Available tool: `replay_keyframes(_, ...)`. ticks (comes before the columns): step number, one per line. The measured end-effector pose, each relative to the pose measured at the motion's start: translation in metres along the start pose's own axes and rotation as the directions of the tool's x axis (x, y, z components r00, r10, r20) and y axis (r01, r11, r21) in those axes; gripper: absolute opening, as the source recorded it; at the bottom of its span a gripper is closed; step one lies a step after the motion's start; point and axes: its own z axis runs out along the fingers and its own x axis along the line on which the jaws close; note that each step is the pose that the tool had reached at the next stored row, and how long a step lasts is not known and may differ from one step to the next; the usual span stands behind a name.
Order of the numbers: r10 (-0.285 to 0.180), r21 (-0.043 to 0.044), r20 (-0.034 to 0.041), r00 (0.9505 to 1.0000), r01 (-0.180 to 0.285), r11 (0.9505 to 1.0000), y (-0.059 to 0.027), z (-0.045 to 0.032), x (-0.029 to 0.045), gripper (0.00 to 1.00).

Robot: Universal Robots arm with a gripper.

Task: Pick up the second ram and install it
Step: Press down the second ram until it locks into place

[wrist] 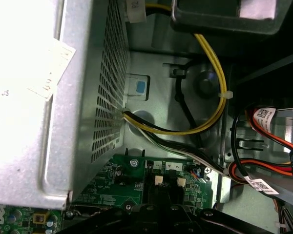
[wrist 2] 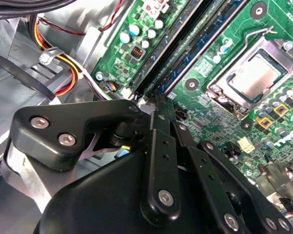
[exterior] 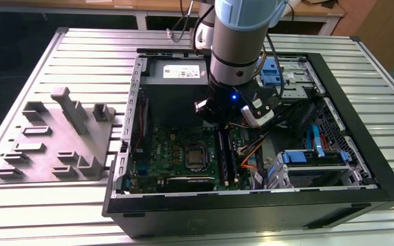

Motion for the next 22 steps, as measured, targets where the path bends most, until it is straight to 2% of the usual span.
replay_keyframes(4,0.000,-0.0020,0.0011,1.0000,0.000,1.0000,0.0003,-0.0023,-0.0002,0.10)
replay_keyframes(13,0.000,-0.0002,0.0002,1.0000,0.000,1.0000,0.0011,-0.0226,-0.0008,0.10)
replay_keyframes(22,0.000,0.0005,-0.0001,1.0000,0.000,1.0000,0.0006,-0.0241,-0.0008,0.10)
